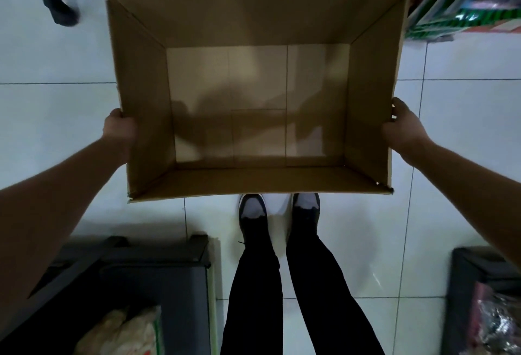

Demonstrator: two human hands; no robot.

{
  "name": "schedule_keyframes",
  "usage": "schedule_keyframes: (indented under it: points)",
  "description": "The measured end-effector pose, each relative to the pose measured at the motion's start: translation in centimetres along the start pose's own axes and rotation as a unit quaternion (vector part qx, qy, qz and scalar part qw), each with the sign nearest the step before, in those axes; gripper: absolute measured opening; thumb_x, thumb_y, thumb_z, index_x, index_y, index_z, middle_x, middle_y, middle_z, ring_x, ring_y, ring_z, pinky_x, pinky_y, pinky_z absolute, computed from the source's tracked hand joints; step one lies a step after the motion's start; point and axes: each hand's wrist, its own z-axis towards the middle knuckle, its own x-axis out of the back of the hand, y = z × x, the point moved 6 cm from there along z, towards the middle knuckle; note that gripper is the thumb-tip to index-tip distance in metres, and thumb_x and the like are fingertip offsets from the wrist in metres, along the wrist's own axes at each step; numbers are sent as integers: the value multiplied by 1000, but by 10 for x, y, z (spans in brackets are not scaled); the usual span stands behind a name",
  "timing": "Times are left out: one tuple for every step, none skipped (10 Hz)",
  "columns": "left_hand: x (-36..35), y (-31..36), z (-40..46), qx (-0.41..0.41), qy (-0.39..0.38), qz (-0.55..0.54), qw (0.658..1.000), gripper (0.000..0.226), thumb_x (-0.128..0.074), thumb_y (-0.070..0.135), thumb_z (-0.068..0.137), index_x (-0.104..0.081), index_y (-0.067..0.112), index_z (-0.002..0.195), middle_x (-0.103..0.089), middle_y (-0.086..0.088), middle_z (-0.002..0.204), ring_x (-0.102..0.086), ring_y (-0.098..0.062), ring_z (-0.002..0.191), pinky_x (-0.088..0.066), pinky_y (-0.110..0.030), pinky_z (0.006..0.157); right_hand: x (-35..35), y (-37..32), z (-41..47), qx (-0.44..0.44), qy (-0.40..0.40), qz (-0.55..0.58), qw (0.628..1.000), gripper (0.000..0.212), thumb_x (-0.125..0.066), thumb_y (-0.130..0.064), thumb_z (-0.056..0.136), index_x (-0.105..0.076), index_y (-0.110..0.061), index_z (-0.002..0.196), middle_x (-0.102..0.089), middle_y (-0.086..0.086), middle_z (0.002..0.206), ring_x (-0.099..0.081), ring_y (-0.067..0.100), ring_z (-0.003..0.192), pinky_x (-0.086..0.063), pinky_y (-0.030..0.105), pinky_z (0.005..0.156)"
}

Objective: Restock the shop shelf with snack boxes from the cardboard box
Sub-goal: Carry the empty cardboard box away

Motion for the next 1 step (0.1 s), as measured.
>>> schedule_keyframes:
  points:
    - [2,17,-27,-19,18,-37,999,53,-39,0,95,-44,16,145,-56,-12,136,-59,-34,115,-53,-43,96,7,-5,-20,5,-4,0,1000,45,-53,-14,91,-50,-21,136,-65,5,115,-66,20,87,-54,31,68]
